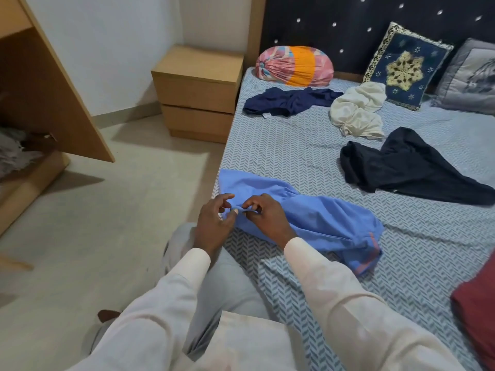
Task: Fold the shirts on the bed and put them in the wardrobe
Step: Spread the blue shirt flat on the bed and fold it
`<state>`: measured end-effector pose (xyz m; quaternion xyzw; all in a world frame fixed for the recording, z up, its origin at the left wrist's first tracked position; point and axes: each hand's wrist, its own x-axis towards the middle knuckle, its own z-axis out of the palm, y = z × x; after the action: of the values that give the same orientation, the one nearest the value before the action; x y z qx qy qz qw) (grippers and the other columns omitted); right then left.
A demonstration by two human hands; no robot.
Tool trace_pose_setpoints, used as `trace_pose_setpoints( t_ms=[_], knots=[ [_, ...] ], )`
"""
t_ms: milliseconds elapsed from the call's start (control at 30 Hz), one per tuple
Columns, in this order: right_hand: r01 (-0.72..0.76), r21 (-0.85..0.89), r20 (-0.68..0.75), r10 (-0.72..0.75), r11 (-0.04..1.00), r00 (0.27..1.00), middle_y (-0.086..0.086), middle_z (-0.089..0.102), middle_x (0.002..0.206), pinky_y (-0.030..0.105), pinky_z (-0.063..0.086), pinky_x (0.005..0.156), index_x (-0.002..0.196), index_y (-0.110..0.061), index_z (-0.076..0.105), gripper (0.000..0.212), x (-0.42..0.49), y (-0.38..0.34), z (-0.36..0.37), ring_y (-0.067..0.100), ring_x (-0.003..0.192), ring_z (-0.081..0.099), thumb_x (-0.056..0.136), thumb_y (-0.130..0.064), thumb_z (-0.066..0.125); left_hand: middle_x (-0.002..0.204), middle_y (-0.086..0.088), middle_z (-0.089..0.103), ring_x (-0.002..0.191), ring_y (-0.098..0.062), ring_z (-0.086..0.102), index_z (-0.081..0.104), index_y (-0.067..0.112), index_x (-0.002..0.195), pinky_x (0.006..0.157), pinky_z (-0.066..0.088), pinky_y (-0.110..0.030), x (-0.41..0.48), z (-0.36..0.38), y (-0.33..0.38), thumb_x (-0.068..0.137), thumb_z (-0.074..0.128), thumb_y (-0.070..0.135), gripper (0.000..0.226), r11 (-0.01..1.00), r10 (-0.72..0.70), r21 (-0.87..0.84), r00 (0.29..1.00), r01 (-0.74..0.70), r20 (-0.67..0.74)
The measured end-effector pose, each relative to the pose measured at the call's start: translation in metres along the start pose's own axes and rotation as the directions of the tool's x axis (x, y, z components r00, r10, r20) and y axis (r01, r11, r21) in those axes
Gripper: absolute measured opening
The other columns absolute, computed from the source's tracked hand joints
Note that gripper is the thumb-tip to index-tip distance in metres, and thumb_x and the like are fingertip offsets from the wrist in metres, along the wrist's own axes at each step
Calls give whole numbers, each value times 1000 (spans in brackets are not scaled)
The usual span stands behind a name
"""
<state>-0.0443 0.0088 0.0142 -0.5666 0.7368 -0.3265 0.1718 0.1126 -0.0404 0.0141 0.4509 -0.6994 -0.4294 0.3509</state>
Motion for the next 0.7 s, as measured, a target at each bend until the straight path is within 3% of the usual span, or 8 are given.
trace_pose_setpoints(
  t_ms=[67,167,333,400,500,567,700],
  knots=[
    [-12,-5,-5,12,1000,1000,-3,57,78,35,46,71,91,-16,72,15,0,-4,2,18,78,56,81,-6,67,93,10,67,87,-5,59,68,26,111,80,47,-21,5,-3,3,83,68,16,30,990,69,123,997,-73,41],
    [-15,2,7,15,1000,1000,-13,45,73,29,42,68,91,-16,72,17,-1,-12,4,12,71,51,80,-4,66,81,17,65,74,5,58,74,24,99,68,41,-7,11,-12,12,86,69,19,16,986,25,159,989,-48,146],
    [-56,30,3,56,998,998,-14,50,75,25,41,66,88,-21,69,12,-5,-12,3,4,68,50,81,-11,70,86,4,72,65,-12,66,72,29,96,63,49,-18,25,-24,21,82,76,26,15,978,-126,198,926,56,357],
    [-87,45,-19,88,995,996,-10,55,76,28,44,66,84,-24,65,13,-6,-9,1,8,70,53,80,-13,69,88,1,72,67,-19,68,72,24,97,68,54,-27,26,-22,23,82,76,27,16,973,-129,221,949,66,287],
    [-114,66,-51,117,991,992,-6,59,72,33,47,65,79,-24,58,14,-7,-8,-1,12,70,55,80,-17,69,89,4,69,82,-15,63,70,23,98,76,50,-29,22,-18,23,84,71,38,20,946,-82,324,985,29,151],
    [-122,57,-70,126,991,990,-7,59,70,33,46,63,77,-25,56,15,-7,-8,-1,11,67,54,81,-20,70,94,6,68,88,-14,62,69,23,101,80,48,-29,20,-14,21,87,66,41,23,940,-79,341,983,18,165],
    [-108,43,-70,111,993,991,-8,59,69,33,47,62,77,-27,55,17,-7,-10,1,8,64,53,80,-21,71,99,5,67,92,-15,59,70,23,112,91,46,-31,18,-11,19,87,70,29,26,955,37,279,972,-103,232]
  ],
)
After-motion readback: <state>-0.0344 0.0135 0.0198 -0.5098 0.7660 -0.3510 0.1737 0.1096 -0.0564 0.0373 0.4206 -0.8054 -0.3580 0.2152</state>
